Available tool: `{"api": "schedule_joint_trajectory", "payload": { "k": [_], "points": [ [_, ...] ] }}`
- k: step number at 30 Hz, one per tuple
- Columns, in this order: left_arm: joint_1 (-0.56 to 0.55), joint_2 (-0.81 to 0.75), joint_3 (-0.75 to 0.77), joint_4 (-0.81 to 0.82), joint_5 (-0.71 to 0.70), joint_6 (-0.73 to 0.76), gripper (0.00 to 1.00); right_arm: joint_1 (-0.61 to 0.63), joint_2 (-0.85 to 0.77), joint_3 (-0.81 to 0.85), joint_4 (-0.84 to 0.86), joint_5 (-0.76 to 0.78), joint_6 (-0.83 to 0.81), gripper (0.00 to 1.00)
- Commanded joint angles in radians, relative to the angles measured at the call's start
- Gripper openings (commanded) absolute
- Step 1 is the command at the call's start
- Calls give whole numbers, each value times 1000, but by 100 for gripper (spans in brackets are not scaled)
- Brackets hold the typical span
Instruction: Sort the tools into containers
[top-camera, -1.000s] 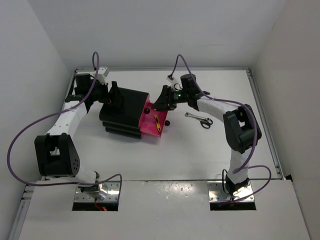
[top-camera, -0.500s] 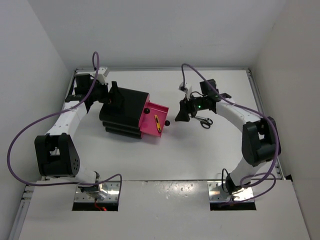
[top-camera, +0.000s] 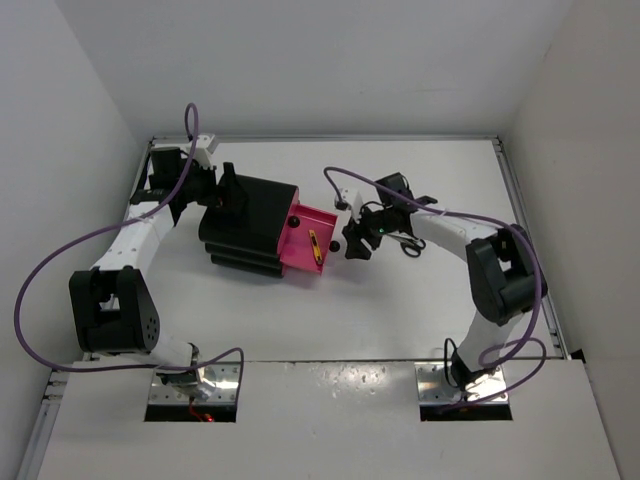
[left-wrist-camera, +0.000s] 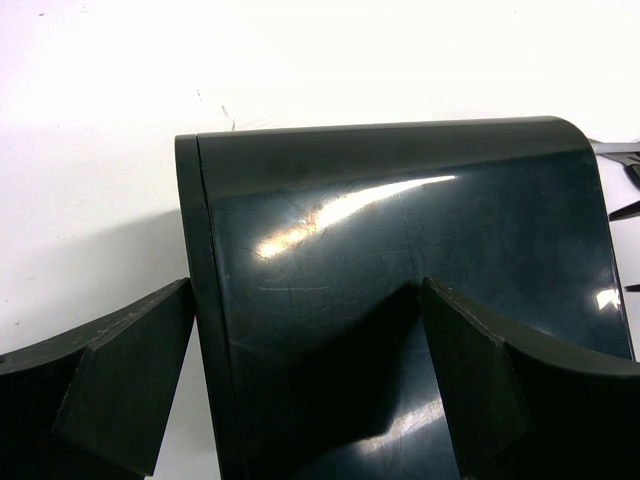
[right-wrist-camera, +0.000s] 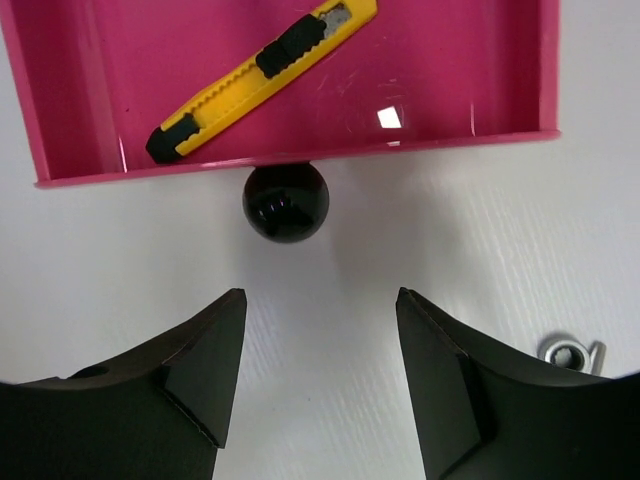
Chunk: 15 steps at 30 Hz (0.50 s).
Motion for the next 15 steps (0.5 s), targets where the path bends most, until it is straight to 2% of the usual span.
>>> {"api": "schedule_joint_trajectory", "payload": {
  "k": [1, 15],
  "points": [
    [-6, 104, -90, -249, -99, 94, 97, 29, 30, 60, 65, 3, -50, 62],
    [-6, 122, -81, -249, -90, 94, 97, 99, 77, 119, 108, -37, -1, 63]
  ]
}}
